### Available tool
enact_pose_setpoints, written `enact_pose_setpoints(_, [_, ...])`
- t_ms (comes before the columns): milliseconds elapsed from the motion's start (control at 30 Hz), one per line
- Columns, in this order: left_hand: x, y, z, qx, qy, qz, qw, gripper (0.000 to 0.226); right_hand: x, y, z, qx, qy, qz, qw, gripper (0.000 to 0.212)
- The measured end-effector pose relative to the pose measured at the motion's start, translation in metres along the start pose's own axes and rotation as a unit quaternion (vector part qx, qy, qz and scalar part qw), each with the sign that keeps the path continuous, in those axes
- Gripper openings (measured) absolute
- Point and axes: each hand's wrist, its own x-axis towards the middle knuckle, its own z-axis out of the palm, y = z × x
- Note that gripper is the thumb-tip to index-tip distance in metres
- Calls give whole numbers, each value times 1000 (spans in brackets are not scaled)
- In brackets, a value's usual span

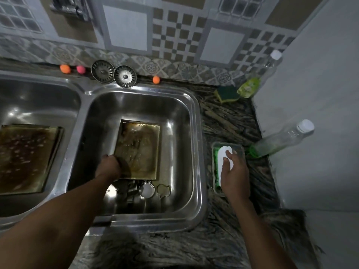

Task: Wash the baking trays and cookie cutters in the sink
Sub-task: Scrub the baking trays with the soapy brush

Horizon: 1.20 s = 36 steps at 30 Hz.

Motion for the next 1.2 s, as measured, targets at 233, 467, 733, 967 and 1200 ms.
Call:
enact_pose_setpoints(233, [-21, 15, -8, -77, 62, -7, 995, 29, 1, -1, 0, -9, 5, -15, 1000, 31])
enact_pose_setpoints(467, [-29, 32, -27, -191, 65, -37, 979, 35, -1, -5, -3, 14, -7, -10, 1000, 33])
enact_pose_setpoints(733, [-54, 44, -52, -253, 109, 92, 957, 15, -14, -21, -30, 79, 81, -72, 991, 30])
enact_pose_setpoints(967, [-88, 37, -84, -213, 148, 258, 931, 69, -12, -55, -39, 122, 100, -107, 982, 30])
enact_pose_setpoints(1200, [-94, 20, -104, -67, 225, 336, 912, 85, -17, -115, -34, 157, 129, -173, 964, 27])
